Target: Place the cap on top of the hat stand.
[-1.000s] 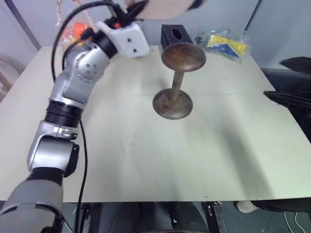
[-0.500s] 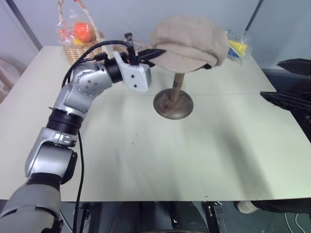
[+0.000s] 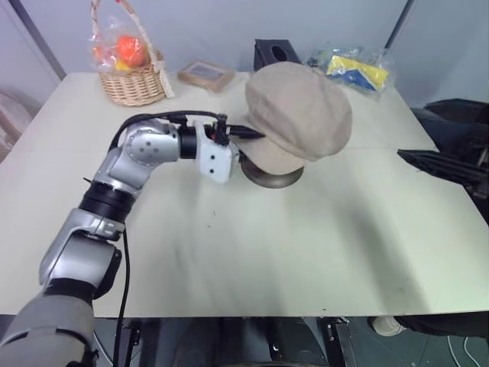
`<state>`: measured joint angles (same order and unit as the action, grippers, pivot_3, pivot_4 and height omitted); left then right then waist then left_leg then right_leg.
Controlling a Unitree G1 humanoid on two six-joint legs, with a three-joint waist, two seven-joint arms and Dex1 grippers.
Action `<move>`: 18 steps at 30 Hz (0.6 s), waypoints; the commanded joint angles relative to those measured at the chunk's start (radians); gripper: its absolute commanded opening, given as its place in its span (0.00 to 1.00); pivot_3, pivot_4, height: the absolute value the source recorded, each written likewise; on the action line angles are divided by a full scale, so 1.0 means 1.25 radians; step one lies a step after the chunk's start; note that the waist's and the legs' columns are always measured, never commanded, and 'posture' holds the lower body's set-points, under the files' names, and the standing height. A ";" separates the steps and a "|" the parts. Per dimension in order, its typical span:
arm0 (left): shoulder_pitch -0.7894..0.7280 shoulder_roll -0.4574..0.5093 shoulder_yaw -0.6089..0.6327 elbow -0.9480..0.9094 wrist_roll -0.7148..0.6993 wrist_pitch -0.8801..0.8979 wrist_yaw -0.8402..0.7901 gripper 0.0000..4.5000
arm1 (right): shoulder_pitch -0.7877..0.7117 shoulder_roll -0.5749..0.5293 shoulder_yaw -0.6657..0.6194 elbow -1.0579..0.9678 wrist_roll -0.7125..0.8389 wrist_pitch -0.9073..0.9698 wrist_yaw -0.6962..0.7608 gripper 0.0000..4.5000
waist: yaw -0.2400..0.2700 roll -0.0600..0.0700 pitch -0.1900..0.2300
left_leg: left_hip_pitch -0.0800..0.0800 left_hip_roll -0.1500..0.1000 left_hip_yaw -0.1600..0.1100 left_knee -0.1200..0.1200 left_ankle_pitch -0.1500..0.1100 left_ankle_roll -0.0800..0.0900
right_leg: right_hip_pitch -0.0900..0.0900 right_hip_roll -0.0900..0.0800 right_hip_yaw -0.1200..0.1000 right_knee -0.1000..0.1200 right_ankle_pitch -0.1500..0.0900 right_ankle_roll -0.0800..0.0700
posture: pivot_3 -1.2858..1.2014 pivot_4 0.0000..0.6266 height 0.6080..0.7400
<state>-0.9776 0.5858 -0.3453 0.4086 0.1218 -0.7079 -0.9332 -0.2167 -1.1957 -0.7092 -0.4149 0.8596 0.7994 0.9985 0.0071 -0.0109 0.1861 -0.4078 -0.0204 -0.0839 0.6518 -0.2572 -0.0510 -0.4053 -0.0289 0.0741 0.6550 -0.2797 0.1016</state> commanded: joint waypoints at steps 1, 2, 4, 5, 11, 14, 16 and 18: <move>-0.009 0.008 0.019 -0.022 -0.010 0.000 -0.008 0.80 | 0.013 -0.004 0.003 -0.018 -0.030 -0.036 0.018 1.00 | 0.000 0.000 0.000 | 0.000 0.000 0.000 0.000 0.000 0.000 | 0.000 0.000 0.000 0.000 0.000 0.000 | 0.52 0.24 1.00; -0.004 0.014 0.021 -0.020 -0.010 0.004 -0.012 0.92 | 0.017 -0.002 0.008 -0.018 -0.035 -0.042 0.022 1.00 | 0.000 0.000 0.000 | 0.000 0.000 0.000 0.000 0.000 0.000 | 0.000 0.000 0.000 0.000 0.000 0.000 | 0.52 0.24 1.00; 0.010 0.026 0.031 -0.027 -0.024 0.043 -0.025 0.99 | 0.020 0.000 0.014 -0.017 -0.040 -0.050 0.028 1.00 | -0.001 0.000 0.000 | 0.000 0.000 0.000 0.000 0.000 0.000 | 0.000 0.000 0.000 0.000 0.000 0.000 | 0.52 0.24 1.00; 0.015 0.029 0.035 -0.032 -0.033 0.062 -0.032 0.99 | 0.021 0.000 0.016 -0.016 -0.041 -0.053 0.029 1.00 | -0.002 0.000 0.000 | 0.000 0.000 0.000 0.000 0.000 0.000 | 0.000 0.000 0.000 0.000 0.000 0.000 | 0.52 0.24 1.00; 0.086 0.096 0.101 -0.132 -0.142 0.253 -0.097 0.99 | 0.050 -0.004 0.038 -0.016 -0.079 -0.087 0.065 1.00 | -0.016 0.000 0.000 | 0.000 0.001 0.000 0.000 0.000 0.000 | 0.000 0.001 0.000 0.001 0.000 0.000 | 0.52 0.24 1.00; 0.127 0.146 0.142 -0.209 -0.232 0.392 -0.158 0.99 | 0.081 -0.001 0.059 -0.030 -0.117 -0.120 0.081 1.00 | -0.018 0.000 0.000 | 0.000 0.001 0.000 0.000 0.000 0.000 | 0.000 0.001 0.000 0.002 0.000 0.000 | 0.52 0.24 1.00; 0.155 0.184 0.165 -0.261 -0.291 0.496 -0.202 0.99 | 0.090 0.005 0.073 -0.042 -0.133 -0.140 0.080 1.00 | -0.019 0.000 0.000 | 0.001 0.001 0.000 0.000 0.000 0.000 | 0.000 0.001 0.000 0.002 0.000 0.000 | 0.52 0.24 1.00; 0.169 0.248 0.209 -0.295 -0.385 0.664 -0.259 0.99 | 0.081 0.022 0.114 -0.082 -0.135 -0.146 0.045 1.00 | -0.022 0.000 0.000 | 0.001 0.002 0.000 0.000 0.000 0.000 | 0.000 0.001 0.000 0.003 0.000 0.000 | 0.52 0.24 1.00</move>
<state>-0.7571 0.8471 -0.1585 0.0879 -0.2563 -0.0305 -1.2047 -0.1013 -1.1800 -0.5826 -0.4614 0.6978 0.6412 1.0835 -0.0204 -0.0108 0.1861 -0.4062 -0.0180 -0.0842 0.6522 -0.2573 -0.0508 -0.4055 -0.0277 0.0742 0.6592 -0.2801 0.1014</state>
